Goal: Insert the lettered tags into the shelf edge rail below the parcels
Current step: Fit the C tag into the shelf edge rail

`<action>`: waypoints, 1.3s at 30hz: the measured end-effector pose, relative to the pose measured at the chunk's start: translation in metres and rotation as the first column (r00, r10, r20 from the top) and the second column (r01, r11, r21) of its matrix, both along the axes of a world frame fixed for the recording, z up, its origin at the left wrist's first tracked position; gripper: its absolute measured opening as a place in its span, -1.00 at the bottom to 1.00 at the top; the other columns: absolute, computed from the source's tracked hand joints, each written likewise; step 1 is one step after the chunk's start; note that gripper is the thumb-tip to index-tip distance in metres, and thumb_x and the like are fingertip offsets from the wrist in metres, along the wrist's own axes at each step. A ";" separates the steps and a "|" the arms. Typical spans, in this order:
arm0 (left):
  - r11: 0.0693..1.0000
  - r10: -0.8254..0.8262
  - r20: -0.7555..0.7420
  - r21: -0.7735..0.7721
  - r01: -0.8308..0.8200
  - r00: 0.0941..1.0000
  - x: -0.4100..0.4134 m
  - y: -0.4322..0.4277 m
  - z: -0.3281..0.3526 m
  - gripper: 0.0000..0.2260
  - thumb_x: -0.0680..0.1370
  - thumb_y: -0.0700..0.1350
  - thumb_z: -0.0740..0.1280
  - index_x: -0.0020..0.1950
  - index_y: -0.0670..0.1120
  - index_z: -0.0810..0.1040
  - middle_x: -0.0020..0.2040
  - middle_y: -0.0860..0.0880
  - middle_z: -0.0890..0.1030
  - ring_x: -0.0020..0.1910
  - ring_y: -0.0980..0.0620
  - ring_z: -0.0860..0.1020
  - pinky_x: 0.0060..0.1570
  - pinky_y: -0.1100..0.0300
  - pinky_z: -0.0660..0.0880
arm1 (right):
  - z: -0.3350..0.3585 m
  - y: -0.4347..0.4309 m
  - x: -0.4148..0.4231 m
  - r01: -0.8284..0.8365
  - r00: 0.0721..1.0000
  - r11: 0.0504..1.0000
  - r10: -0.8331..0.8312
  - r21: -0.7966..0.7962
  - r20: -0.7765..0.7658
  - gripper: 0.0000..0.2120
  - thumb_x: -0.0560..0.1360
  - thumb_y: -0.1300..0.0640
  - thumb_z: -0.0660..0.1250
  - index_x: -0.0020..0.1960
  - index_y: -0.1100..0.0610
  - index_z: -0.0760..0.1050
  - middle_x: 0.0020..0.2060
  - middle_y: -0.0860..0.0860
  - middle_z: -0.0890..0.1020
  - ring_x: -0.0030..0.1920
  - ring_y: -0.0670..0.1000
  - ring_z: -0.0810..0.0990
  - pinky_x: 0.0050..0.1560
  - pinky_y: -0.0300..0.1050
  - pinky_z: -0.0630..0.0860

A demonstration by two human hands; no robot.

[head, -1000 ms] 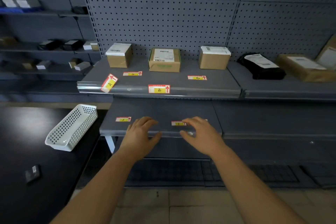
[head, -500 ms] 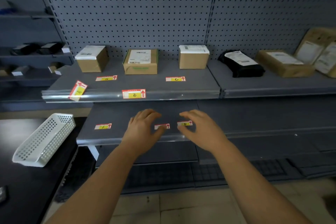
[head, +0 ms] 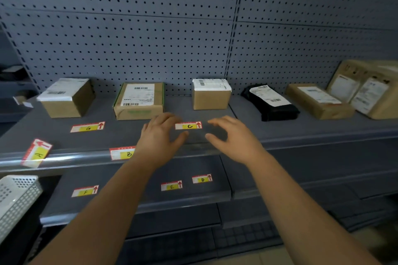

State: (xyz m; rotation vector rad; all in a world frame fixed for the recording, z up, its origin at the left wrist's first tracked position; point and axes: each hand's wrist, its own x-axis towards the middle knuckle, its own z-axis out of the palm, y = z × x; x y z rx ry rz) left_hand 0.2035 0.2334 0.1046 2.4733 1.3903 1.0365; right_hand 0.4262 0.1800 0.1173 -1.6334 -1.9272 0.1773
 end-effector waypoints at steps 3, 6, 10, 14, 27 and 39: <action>0.999 0.037 0.007 -0.001 -0.037 0.999 0.002 0.016 -0.002 -0.68 0.50 0.09 0.32 0.22 0.02 0.50 0.23 0.04 0.48 0.23 0.00 0.40 0.21 -0.01 0.29 | -0.004 0.023 0.008 -0.012 1.000 1.000 0.012 -0.015 -0.007 -0.59 0.50 -0.19 0.30 0.30 -0.08 0.47 0.17 -0.13 0.53 0.22 -0.09 0.47 0.22 -0.05 0.46; 0.998 0.069 -0.017 -0.014 -0.069 0.997 0.006 0.030 -0.005 -0.66 0.51 0.12 0.30 0.22 0.01 0.50 0.22 0.03 0.48 0.23 -0.01 0.41 0.19 -0.03 0.30 | -0.007 0.045 0.013 -0.036 0.999 0.997 0.037 -0.066 0.014 -0.58 0.52 -0.18 0.29 0.33 -0.08 0.45 0.20 -0.12 0.51 0.25 -0.09 0.43 0.22 -0.12 0.42; 0.992 0.123 -0.016 -0.025 -0.123 0.992 0.010 0.040 -0.010 -0.62 0.47 0.17 0.25 0.19 0.01 0.51 0.19 0.05 0.50 0.20 0.00 0.42 0.13 0.00 0.33 | -0.016 0.072 0.018 -0.076 0.995 0.988 0.085 -0.136 0.058 -0.58 0.52 -0.18 0.28 0.33 -0.07 0.45 0.18 -0.10 0.50 0.22 -0.08 0.44 0.15 -0.12 0.43; 0.987 0.153 -0.023 -0.034 -0.154 0.988 0.014 0.051 -0.012 -0.67 0.50 0.12 0.31 0.20 0.00 0.51 0.18 0.04 0.50 0.20 0.01 0.42 0.16 0.03 0.31 | -0.025 0.096 0.022 -0.091 0.990 0.984 0.106 -0.150 0.095 -0.60 0.52 -0.15 0.28 0.30 -0.03 0.47 0.15 -0.05 0.52 0.17 -0.03 0.47 0.11 -0.07 0.46; 0.987 0.145 -0.023 -0.064 -0.146 0.989 0.015 0.064 -0.026 -0.69 0.50 0.10 0.30 0.19 0.01 0.52 0.17 0.06 0.50 0.18 0.01 0.43 0.16 0.01 0.35 | -0.030 0.127 0.015 -0.057 0.953 0.974 0.118 -0.218 0.280 -0.58 0.49 -0.17 0.28 0.29 -0.04 0.49 0.12 -0.02 0.46 0.20 0.04 0.39 0.17 -0.01 0.37; 0.990 0.124 -0.041 -0.069 -0.127 0.991 0.011 0.057 -0.026 -0.70 0.50 0.10 0.30 0.18 0.03 0.51 0.17 0.07 0.49 0.18 0.03 0.42 0.13 0.02 0.35 | -0.027 0.115 0.008 -0.049 0.995 0.975 0.066 -0.217 0.072 -0.85 0.47 0.02 0.38 0.03 -0.04 0.50 -0.04 -0.10 0.55 0.03 -0.04 0.51 0.08 -0.01 0.47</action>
